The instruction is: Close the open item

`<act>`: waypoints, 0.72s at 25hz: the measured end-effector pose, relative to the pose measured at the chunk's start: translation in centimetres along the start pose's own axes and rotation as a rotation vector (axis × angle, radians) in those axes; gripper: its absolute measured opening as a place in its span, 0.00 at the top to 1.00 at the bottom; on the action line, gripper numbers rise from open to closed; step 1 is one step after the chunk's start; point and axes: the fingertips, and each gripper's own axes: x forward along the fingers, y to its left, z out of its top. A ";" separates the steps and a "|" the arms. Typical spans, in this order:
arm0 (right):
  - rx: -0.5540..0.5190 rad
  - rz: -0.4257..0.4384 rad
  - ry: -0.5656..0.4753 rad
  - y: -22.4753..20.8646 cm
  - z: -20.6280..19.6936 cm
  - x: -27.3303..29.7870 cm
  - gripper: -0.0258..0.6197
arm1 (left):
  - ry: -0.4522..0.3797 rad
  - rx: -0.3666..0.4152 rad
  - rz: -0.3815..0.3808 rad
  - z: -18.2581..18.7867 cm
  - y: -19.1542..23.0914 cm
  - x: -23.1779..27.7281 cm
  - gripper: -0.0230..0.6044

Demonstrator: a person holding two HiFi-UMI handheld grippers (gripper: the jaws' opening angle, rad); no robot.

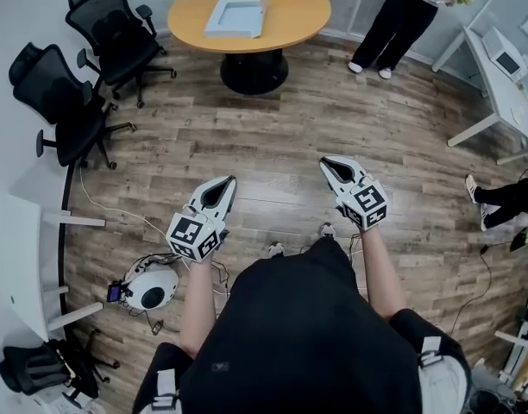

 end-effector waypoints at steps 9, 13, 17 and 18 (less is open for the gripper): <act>-0.018 -0.005 0.021 0.1 -0.4 0.1 0.94 | 0.010 0.004 -0.010 0.0 -0.1 -0.1 0.95; -0.020 0.006 0.009 -0.4 0.2 0.9 0.94 | 0.010 0.002 0.005 0.1 0.6 0.1 0.95; -0.028 0.028 0.009 -1.3 0.6 2.2 0.94 | 0.007 -0.003 0.021 0.5 1.3 0.8 0.95; -0.030 0.033 0.008 -1.6 0.8 2.5 0.94 | 0.007 -0.006 0.024 0.6 1.5 1.0 0.95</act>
